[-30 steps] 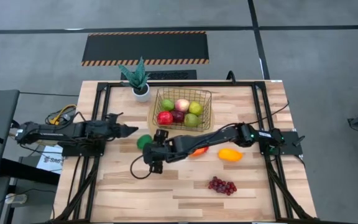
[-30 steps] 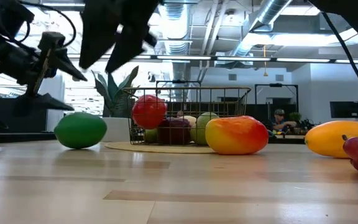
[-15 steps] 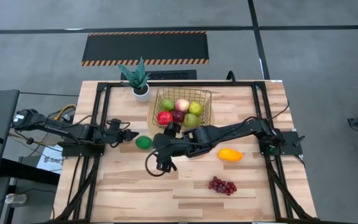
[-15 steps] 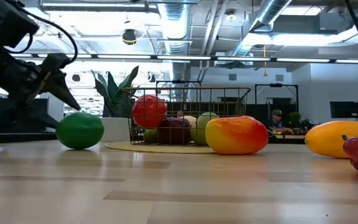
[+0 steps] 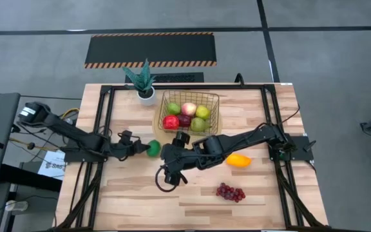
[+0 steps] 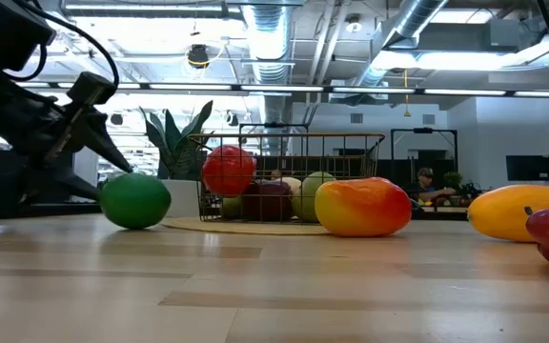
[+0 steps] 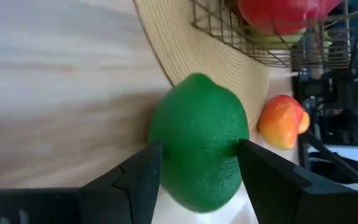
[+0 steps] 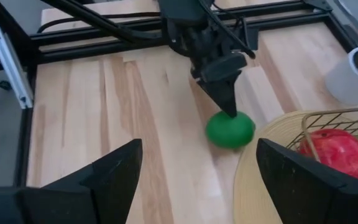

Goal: Build produce basket
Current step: Put the green lime into the wire basket

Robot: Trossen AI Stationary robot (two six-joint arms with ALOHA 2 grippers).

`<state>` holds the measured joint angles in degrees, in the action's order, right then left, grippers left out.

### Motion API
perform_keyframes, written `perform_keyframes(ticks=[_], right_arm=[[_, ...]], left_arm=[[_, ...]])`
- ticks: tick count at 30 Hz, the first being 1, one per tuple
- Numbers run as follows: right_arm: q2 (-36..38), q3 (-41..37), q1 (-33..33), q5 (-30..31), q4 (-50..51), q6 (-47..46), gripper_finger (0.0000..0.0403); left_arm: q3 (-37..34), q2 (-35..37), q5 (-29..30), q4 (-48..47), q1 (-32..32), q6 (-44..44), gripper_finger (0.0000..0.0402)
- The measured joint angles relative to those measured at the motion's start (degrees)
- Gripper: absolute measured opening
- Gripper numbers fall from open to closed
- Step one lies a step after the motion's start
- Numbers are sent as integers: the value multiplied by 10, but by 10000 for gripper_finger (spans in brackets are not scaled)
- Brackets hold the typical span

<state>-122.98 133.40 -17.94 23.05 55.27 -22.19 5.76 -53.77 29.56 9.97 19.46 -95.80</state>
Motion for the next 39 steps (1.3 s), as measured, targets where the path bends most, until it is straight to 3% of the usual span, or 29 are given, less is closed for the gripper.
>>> perform_keyframes(ticks=[8,12,18,23,26,32,37,39], right_arm=[[0,0,-11,0,3,-17,331],[0,0,-12,8,49,-77,331],[0,0,-12,28,196,-253,331],[-1,0,-16,40,184,-268,331],[-12,0,-12,53,170,-256,331],[-29,-1,-16,55,153,-258,331],[-35,-1,-17,53,142,-260,331],[-36,-1,-16,54,145,-264,331]], left_arm=[[28,-187,-9,250,44,1,194],[88,-258,-39,269,68,9,194],[166,-308,-95,269,104,39,194],[176,-272,-112,262,148,35,194],[177,-222,-85,178,175,20,194],[176,-87,68,-44,181,18,194],[177,26,186,-199,140,31,194],[176,48,204,-276,109,11,194]])
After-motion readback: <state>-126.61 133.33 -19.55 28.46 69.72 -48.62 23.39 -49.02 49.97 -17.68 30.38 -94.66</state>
